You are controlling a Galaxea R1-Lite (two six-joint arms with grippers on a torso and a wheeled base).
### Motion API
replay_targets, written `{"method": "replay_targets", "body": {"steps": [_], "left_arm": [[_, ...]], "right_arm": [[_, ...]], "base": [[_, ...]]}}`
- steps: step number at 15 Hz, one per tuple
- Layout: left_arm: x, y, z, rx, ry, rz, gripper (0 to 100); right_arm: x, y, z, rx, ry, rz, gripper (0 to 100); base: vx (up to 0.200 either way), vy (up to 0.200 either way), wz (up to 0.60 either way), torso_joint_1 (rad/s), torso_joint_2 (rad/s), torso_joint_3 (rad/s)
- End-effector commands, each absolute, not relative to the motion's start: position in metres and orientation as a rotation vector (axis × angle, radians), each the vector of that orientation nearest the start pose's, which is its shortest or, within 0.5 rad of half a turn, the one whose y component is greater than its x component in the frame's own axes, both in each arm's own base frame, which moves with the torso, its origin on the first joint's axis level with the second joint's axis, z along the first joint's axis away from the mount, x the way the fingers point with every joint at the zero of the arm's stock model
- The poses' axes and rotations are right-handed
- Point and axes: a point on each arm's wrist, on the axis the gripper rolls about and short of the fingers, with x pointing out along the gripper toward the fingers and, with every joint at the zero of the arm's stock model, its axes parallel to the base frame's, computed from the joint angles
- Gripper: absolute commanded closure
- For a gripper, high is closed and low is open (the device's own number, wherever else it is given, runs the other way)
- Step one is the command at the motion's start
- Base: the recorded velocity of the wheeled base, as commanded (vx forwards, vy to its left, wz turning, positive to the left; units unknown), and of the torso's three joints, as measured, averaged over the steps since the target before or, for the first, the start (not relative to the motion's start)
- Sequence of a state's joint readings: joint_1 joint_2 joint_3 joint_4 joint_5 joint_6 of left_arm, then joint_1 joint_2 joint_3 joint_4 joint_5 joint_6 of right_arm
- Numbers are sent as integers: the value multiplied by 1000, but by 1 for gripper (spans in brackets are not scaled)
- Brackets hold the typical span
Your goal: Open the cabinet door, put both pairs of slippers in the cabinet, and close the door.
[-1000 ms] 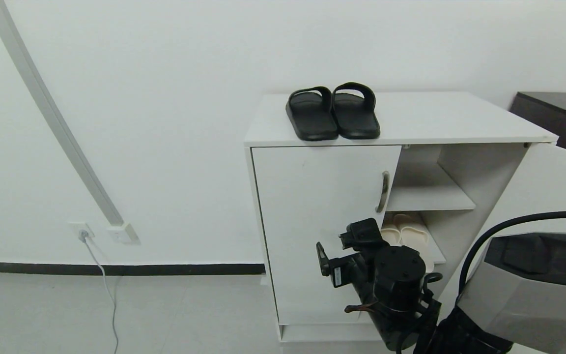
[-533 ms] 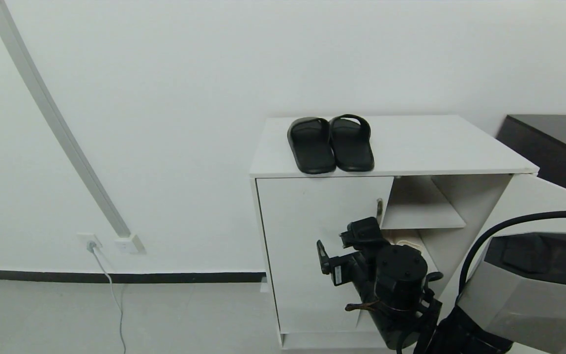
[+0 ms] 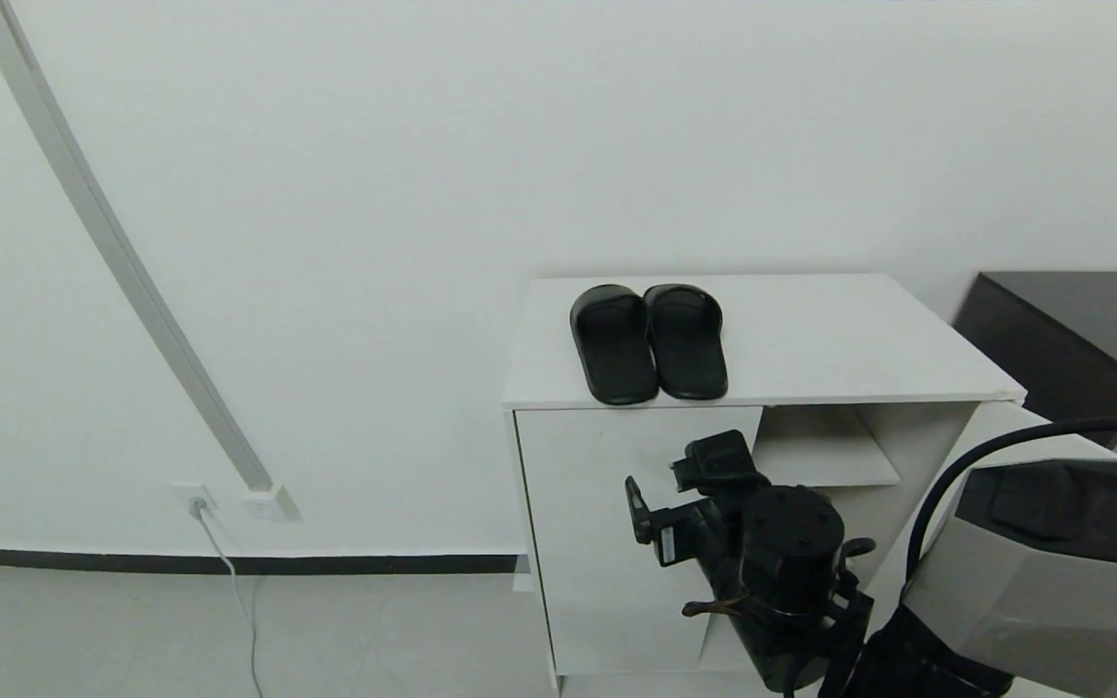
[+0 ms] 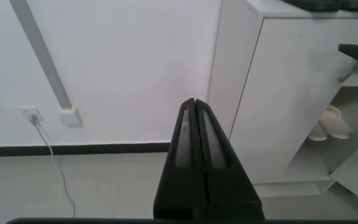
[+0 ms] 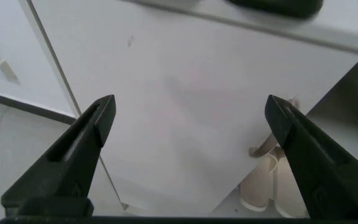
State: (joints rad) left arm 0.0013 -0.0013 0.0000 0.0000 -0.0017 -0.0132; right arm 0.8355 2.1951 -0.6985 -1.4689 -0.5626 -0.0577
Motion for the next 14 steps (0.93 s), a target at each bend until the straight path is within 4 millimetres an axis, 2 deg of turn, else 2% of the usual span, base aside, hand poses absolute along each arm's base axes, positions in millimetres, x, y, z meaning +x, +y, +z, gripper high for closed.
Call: {"method": "replay_targets", "body": {"steps": [1, 6, 8, 11, 14], "left_arm": [[-23, 0, 75, -14, 0, 0, 100], [-23, 0, 75, -14, 0, 0, 100], [-23, 0, 75, -14, 0, 0, 100], [-23, 0, 75, -14, 0, 0, 100], [-23, 0, 75, -11, 0, 0, 100]], "right_arm": [[252, 261, 71, -79, 17, 277, 0], [251, 260, 70, -79, 17, 278, 0], [249, 258, 64, -92, 27, 308, 0], [255, 255, 64, -115, -25, 294, 0], [276, 260, 85, -120, -69, 256, 0]], "base": [[0, 0, 0, 261, -588, -334], [0, 0, 0, 235, -529, -293], [0, 0, 0, 166, -371, -200], [0, 0, 0, 17, -35, -22], [0, 0, 0, 0, 0, 0]]}}
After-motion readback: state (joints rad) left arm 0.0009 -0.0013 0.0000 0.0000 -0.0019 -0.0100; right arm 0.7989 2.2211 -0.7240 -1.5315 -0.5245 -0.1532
